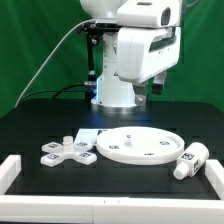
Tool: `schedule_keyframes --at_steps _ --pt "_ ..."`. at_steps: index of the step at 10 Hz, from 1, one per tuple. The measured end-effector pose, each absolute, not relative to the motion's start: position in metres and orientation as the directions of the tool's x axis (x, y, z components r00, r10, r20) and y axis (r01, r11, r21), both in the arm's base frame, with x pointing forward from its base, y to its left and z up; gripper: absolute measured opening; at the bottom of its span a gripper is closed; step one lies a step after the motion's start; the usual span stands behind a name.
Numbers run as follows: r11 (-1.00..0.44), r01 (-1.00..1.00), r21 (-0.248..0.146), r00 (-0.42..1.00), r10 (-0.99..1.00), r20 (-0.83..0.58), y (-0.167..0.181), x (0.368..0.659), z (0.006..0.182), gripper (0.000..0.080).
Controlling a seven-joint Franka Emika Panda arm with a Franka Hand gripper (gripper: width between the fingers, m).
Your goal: Assemble round table
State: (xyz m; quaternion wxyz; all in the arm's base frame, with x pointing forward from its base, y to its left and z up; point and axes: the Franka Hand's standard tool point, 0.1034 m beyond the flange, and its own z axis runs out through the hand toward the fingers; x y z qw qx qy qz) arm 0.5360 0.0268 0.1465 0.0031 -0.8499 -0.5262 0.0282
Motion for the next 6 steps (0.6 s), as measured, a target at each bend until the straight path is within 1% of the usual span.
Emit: schedule_keyframes --at_steps 5,6 --pt "-0.443 0.896 -0.036 0.442 0.896 -0.045 0.0263 0.5357 0.1457 0.0650" --pt "-0.498 0.866 -0.039 0.497 0.867 -0.034 0.0230 0.5340 0.1447 0.0650"
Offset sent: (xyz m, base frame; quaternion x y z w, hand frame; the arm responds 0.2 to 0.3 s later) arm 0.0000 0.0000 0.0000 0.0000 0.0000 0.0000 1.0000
